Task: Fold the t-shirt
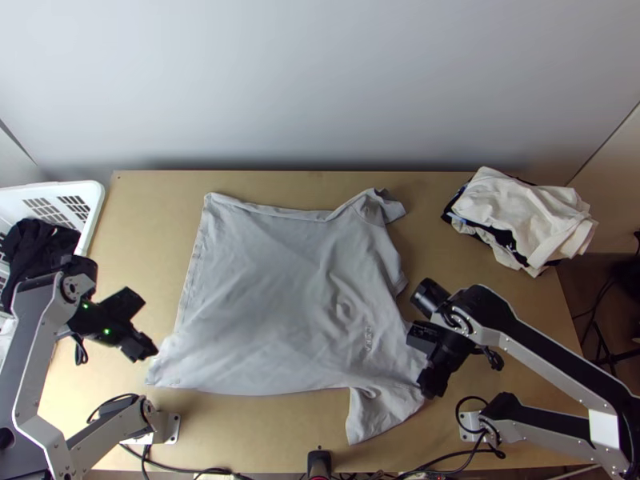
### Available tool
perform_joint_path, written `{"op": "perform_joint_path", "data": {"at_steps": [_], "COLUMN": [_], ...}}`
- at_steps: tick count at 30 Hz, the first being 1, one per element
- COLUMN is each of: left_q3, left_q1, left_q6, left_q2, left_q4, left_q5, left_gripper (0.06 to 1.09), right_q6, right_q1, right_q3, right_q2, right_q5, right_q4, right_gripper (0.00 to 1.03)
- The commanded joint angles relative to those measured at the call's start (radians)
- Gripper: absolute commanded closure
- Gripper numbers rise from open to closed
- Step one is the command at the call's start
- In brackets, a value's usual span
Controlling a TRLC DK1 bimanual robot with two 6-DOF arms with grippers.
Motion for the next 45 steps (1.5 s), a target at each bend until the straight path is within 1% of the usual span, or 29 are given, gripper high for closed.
{"op": "perform_joint_path", "data": {"at_steps": [1, 3, 5, 7, 9, 11, 13, 16, 17, 18, 19, 20, 21, 22, 26, 30, 33, 36, 42, 45], "left_q3": [0.099, 0.148, 0.185, 0.213, 0.231, 0.249, 0.279, 0.338, 0.357, 0.372, 0.389, 0.406, 0.426, 0.452, 0.559, 0.656, 0.737, 0.808, 0.894, 0.934], "left_q1": [0.046, 0.060, 0.059, 0.033, -0.013, -0.061, -0.108, -0.167, -0.184, -0.197, -0.210, -0.219, -0.225, -0.227, -0.234, -0.234, -0.234, -0.239, -0.259, -0.265], "left_q6": [-0.016, -0.039, -0.088, -0.154, -0.223, -0.316, -0.404, -0.494, -0.509, -0.516, -0.523, -0.529, -0.543, -0.555, -0.566, -0.609, -0.621, -0.643, -0.649, -0.658], "left_q2": [0.023, 0.049, 0.073, 0.104, 0.132, 0.178, 0.233, 0.331, 0.365, 0.402, 0.438, 0.477, 0.518, 0.558, 0.707, 0.813, 0.897, 0.968, 1.067, 1.106], "left_q4": [0.099, 0.128, 0.197, 0.297, 0.417, 0.532, 0.616, 0.690, 0.713, 0.736, 0.765, 0.788, 0.809, 0.825, 0.840, 0.883, 0.897, 0.897, 0.892, 0.866], "left_q5": [0.123, 0.158, 0.180, 0.181, 0.181, 0.167, 0.158, 0.154, 0.144, 0.129, 0.112, 0.092, 0.071, 0.057, 0.054, 0.051, 0.048, 0.048, 0.048, 0.048], "left_gripper": [0.28, 0.26, 0.26, 0.26, 0.26, 0.21, 0.20, 0.21, 0.20, 0.20, 0.20, 0.19, 0.14, 0.12, 0.12, 0.12, 0.12, 0.12, 0.12, 0.12], "right_q6": [-0.008, -0.016, -0.016, -0.011, -0.005, 0.025, 0.041, 0.065, 0.073, 0.082, 0.091, 0.102, 0.105, 0.108, 0.110, 0.110, 0.111, 0.113, 0.111, 0.113], "right_q1": [-0.079, -0.132, -0.177, -0.211, -0.227, -0.232, -0.231, -0.227, -0.227, -0.229, -0.229, -0.231, -0.231, -0.231, -0.229, -0.231, -0.237, -0.244, -0.258, -0.270], "right_q3": [0.090, 0.157, 0.225, 0.284, 0.326, 0.350, 0.369, 0.392, 0.399, 0.409, 0.422, 0.433, 0.445, 0.455, 0.471, 0.459, 0.450, 0.450, 0.470, 0.473], "right_q2": [0.003, 0.014, 0.040, 0.070, 0.100, 0.118, 0.127, 0.127, 0.127, 0.127, 0.133, 0.139, 0.146, 0.153, 0.173, 0.175, 0.175, 0.179, 0.199, 0.210], "right_q5": [-0.003, -0.003, -0.003, -0.003, -0.004, -0.004, -0.004, -0.003, -0.003, 0.000, 0.003, 0.005, 0.005, 0.006, 0.006, 0.011, 0.016, 0.020, 0.031, 0.032], "right_q4": [0.032, 0.032, 0.032, 0.032, 0.037, 0.063, 0.092, 0.153, 0.181, 0.201, 0.219, 0.232, 0.236, 0.238, 0.238, 0.238, 0.238, 0.238, 0.238, 0.238], "right_gripper": [0.28, 0.28, 0.28, 0.24, 0.19, 0.12, 0.11, 0.10, 0.10, 0.05, 0.04, 0.04, 0.04, 0.04, 0.04, 0.04, 0.04, 0.04, 0.04, 0.04]}}
